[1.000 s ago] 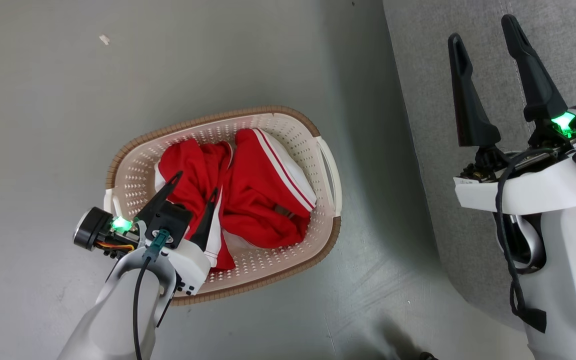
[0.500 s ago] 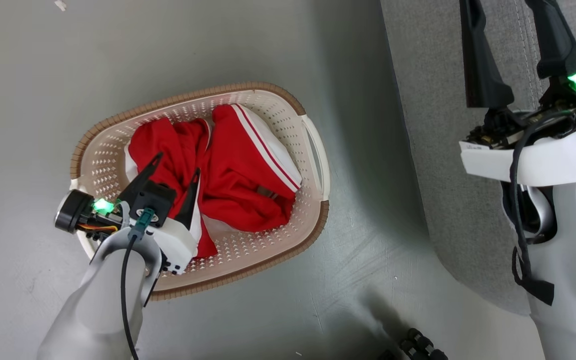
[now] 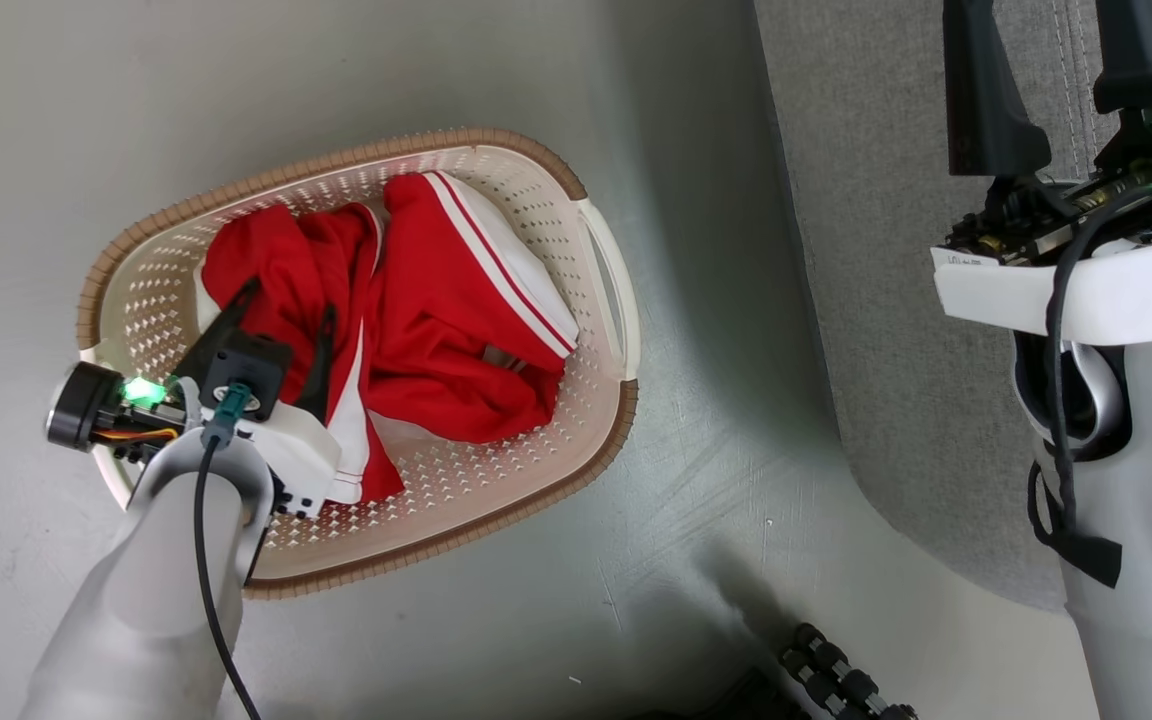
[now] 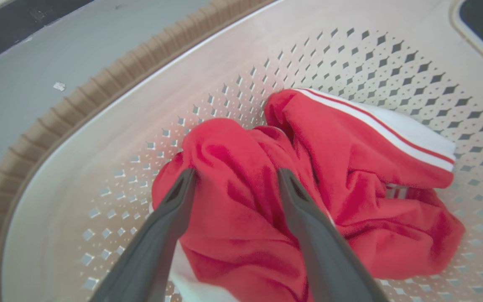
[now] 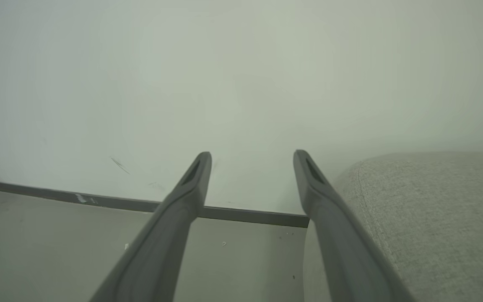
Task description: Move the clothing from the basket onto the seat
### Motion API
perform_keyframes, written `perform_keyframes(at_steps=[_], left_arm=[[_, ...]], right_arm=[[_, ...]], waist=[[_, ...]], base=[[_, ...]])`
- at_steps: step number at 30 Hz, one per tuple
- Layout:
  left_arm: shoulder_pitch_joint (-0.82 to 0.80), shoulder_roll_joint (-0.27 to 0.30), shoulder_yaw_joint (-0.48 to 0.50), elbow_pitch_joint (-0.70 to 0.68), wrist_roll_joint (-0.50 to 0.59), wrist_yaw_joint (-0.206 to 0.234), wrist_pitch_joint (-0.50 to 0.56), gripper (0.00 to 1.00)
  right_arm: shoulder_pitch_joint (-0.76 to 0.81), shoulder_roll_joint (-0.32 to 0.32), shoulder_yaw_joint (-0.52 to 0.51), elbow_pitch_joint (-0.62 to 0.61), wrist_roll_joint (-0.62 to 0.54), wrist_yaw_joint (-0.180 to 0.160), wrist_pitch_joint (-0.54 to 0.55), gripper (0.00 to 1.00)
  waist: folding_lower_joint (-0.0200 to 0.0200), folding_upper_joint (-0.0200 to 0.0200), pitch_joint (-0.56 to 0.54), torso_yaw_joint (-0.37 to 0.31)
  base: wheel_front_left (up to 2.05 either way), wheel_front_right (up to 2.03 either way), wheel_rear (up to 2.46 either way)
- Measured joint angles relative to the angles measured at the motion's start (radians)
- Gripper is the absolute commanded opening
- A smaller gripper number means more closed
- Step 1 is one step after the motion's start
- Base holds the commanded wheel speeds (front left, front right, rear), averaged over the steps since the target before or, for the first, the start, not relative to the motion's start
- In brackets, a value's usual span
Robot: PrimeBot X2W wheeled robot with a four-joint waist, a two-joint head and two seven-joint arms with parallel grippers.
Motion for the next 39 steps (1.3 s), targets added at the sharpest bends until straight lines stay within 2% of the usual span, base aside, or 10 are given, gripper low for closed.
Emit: perform_keyframes(at_steps=[5, 6, 7, 8, 9, 10, 20, 30, 39], left_arm=[[-0.021, 0.01, 0.009, 0.023, 0.0, 0.014, 0.0, 1.0], [-0.026, 0.012, 0.01, 0.029, 0.0, 0.015, 0.0, 0.94], [-0.033, 0.012, 0.01, 0.035, 0.0, 0.018, -0.002, 0.74], [-0.041, 0.014, 0.011, 0.04, 0.0, 0.018, -0.005, 0.47], [-0.046, 0.015, 0.011, 0.045, 0.0, 0.018, -0.005, 0.47], [-0.05, 0.014, 0.011, 0.049, 0.0, 0.018, -0.005, 0.02], [-0.058, -0.006, -0.008, 0.056, 0.0, 0.011, -0.005, 0.0], [-0.049, -0.012, -0.018, -0.064, -0.009, -0.011, -0.004, 0.0], [0.03, -0.007, -0.012, -0.206, -0.023, -0.015, -0.004, 0.0]], right_arm=[[-0.016, 0.0, 0.0, 0.001, 0.008, 0.0, 0.0, 1.0], [-0.016, 0.0, 0.0, 0.002, 0.012, 0.0, 0.0, 1.0], [-0.016, 0.0, 0.0, 0.002, 0.013, 0.0, 0.0, 1.0], [-0.016, 0.0, 0.0, 0.002, 0.015, 0.0, 0.0, 1.0], [-0.016, 0.0, 0.0, 0.003, 0.019, 0.0, 0.0, 1.0], [-0.016, 0.0, 0.0, 0.003, 0.02, 0.0, 0.0, 1.0], [-0.035, 0.0, -0.009, 0.012, 0.019, 0.0, 0.0, 1.0], [-0.035, 0.0, -0.013, 0.033, 0.015, 0.0, 0.0, 1.0], [-0.034, -0.001, -0.027, 0.045, -0.013, 0.0, 0.0, 1.0]], waist=[[-0.0001, 0.0, 0.017, -0.01], [0.0, 0.0, 0.02, -0.012], [0.0, 0.0, 0.022, -0.014], [0.0, 0.0, 0.024, -0.016], [-0.0001, 0.0, 0.026, -0.017], [0.0, 0.0001, 0.028, -0.019], [-0.0001, 0.0, 0.022, -0.014], [-0.0001, 0.0, -0.006, 0.011], [-0.0001, 0.0, -0.052, 0.045]], base=[[0.0, 0.0, 0.0], [0.0, 0.0, 0.0], [0.0, 0.0, 0.0], [0.0, 0.0, 0.0], [0.0, 0.0, 0.0], [0.0, 0.0, 0.0], [0.0, 0.0, 0.0], [0.0, 0.0, 0.0], [0.0, 0.0, 0.0]])
